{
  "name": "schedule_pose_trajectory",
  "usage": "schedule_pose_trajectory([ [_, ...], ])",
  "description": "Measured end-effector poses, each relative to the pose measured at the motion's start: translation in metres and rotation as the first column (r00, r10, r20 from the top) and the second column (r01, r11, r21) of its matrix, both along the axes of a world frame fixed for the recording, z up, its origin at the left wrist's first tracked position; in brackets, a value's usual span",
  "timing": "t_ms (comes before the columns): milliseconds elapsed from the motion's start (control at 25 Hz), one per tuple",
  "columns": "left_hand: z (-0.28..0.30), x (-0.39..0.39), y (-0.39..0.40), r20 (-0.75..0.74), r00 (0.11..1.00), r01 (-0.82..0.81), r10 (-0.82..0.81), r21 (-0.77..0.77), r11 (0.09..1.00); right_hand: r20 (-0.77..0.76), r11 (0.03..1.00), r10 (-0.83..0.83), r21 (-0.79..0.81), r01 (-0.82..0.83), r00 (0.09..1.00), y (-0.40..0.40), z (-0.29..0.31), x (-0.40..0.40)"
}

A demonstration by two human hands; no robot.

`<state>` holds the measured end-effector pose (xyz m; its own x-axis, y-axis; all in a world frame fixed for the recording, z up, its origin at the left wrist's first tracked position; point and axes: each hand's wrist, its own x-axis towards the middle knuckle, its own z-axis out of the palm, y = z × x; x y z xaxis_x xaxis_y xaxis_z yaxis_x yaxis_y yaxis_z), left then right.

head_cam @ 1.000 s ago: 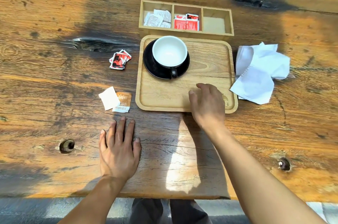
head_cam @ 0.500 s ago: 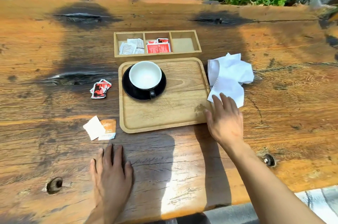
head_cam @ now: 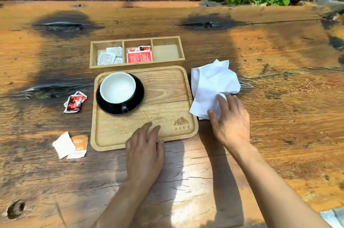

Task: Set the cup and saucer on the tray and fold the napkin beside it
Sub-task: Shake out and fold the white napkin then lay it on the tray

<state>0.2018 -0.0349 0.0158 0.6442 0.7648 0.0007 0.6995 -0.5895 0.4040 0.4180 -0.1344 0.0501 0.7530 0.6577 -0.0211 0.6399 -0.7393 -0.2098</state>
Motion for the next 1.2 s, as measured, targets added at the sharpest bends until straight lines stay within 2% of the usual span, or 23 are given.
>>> schedule_pose_trajectory([
  [280,0.002,0.107,-0.004,-0.03,1.0,-0.008,0.007,-0.034,0.999,-0.016,0.999,0.032,0.022,-0.031,0.999,0.011,-0.004,0.069],
  [560,-0.013,0.152,-0.003,-0.138,0.985,-0.113,0.101,-0.08,0.99,-0.027,0.999,0.034,0.024,-0.033,0.999,0.031,-0.018,0.131],
  [720,-0.021,0.169,-0.005,-0.162,0.973,-0.196,0.167,-0.186,0.963,-0.053,0.996,0.049,0.072,-0.045,0.997,0.045,-0.024,0.159],
  [840,-0.024,0.173,-0.003,-0.142,0.972,-0.214,0.185,-0.224,0.951,-0.15,0.995,0.045,0.099,-0.03,0.988,0.058,-0.027,0.176],
  [960,-0.024,0.17,0.0,-0.098,0.977,-0.209,0.188,-0.282,0.936,-0.298,0.988,-0.011,0.144,0.057,0.955,0.07,-0.028,0.188],
  [1120,-0.021,0.164,0.006,-0.066,0.967,-0.254,0.247,-0.35,0.902,-0.554,0.965,-0.113,0.136,0.223,0.825,0.087,-0.033,0.206],
  [1200,-0.018,0.157,0.014,-0.063,0.952,-0.301,0.299,-0.355,0.885,-0.625,0.953,-0.147,0.117,0.279,0.767,0.095,-0.036,0.212],
])
